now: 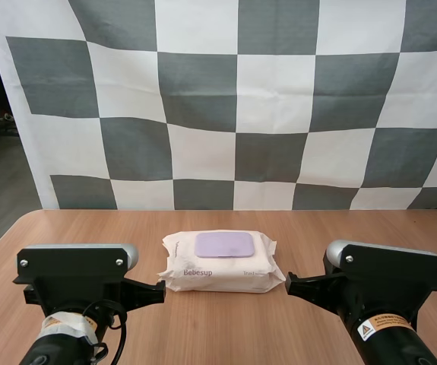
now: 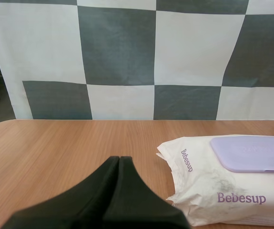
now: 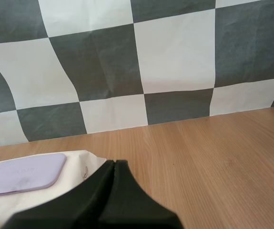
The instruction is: Open the wet wipes lid
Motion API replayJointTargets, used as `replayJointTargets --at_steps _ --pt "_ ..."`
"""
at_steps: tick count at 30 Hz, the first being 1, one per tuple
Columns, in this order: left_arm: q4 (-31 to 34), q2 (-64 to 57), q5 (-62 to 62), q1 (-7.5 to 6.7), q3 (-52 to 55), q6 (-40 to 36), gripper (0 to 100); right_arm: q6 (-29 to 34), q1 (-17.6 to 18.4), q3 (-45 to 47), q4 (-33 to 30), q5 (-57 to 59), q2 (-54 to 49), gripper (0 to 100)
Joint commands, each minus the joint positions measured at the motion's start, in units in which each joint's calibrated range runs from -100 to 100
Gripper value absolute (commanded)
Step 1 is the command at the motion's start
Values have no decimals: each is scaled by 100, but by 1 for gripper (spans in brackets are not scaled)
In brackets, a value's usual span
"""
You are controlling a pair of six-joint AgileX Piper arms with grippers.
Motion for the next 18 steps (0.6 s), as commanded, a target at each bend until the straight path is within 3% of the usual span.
replayJointTargets --at_steps 1,18 --pt "0 0 5 0 0 -2 0 -2 3 0 8 123 0 0" --pt "0 0 -271 0 0 -2 0 -2 3 0 9 214 0 0"
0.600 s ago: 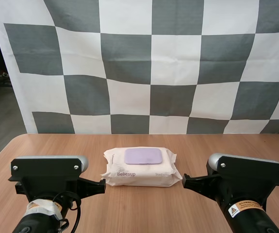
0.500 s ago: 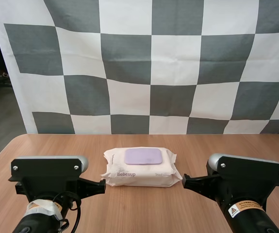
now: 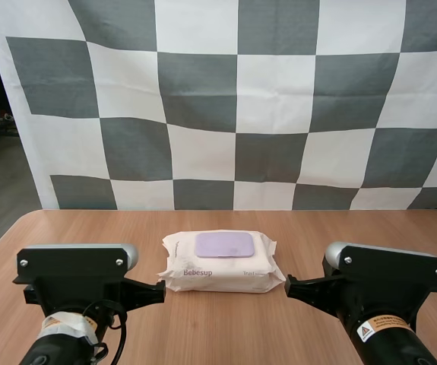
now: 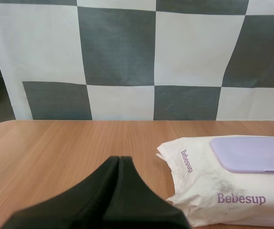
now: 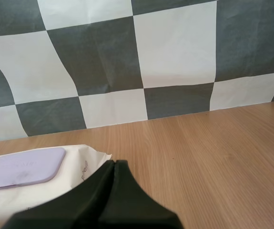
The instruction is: Open the wet wipes lid
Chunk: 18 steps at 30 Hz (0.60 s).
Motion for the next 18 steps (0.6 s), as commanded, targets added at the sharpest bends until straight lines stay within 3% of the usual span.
replayJointTargets --at_steps 1,9,18 --pt "46 0 -492 0 0 -2 0 -2 3 0 9 -2 0 0" --pt "1150 0 -3808 0 0 8 0 13 -134 0 249 -150 0 0" --pt "1163 0 -6234 0 0 8 0 13 -134 0 187 -2362 0 0"
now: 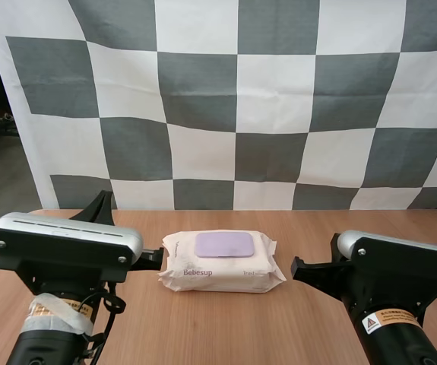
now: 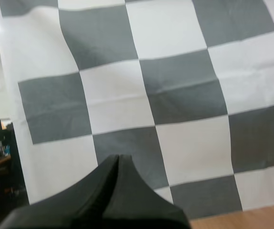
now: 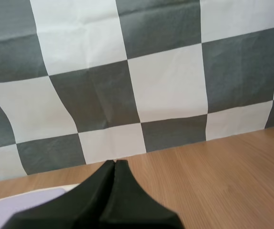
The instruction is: Open the wet wipes lid
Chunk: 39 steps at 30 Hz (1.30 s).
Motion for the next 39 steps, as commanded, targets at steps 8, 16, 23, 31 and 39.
replayJointTargets --at_steps 8,16,23,31,39 --pt "-73 0 -4542 0 -78 564 0 -36 -1 0 -284 -7861 0 0" --pt "-637 745 631 0 -2208 1046 0 -519 -1 -996 -1990 -4161 70 0" --pt "-637 2415 2412 125 -3336 2517 0 -430 12 -2333 -4394 -1356 1895 0" --pt "-283 3924 5325 529 -3707 2759 0 -439 12 -2779 -4612 -774 2897 0" --pt "-1852 4458 4953 1056 -3200 3305 0 -1449 234 -2695 -4612 -724 3844 0"
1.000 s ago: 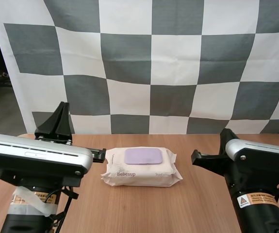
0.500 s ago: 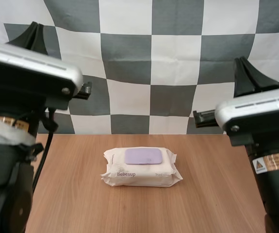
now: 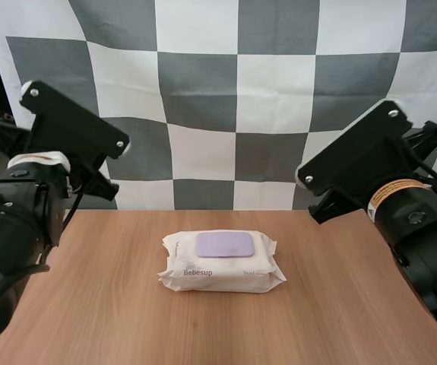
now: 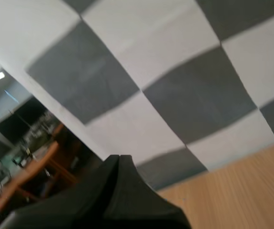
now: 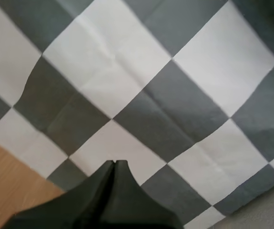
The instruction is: Open the wet wipes lid
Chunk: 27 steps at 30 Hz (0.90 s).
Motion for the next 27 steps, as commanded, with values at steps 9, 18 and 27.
replayJointTargets --at_steps 9,18,27 --pt "-4629 123 3502 144 388 3001 0 -590 1136 191 39 1144 1254 0" --pt "-5836 789 5364 303 388 4364 0 -332 1467 191 39 1769 1659 0" --pt "-6425 1564 7718 899 399 5747 0 -364 1467 191 39 1806 1659 0"
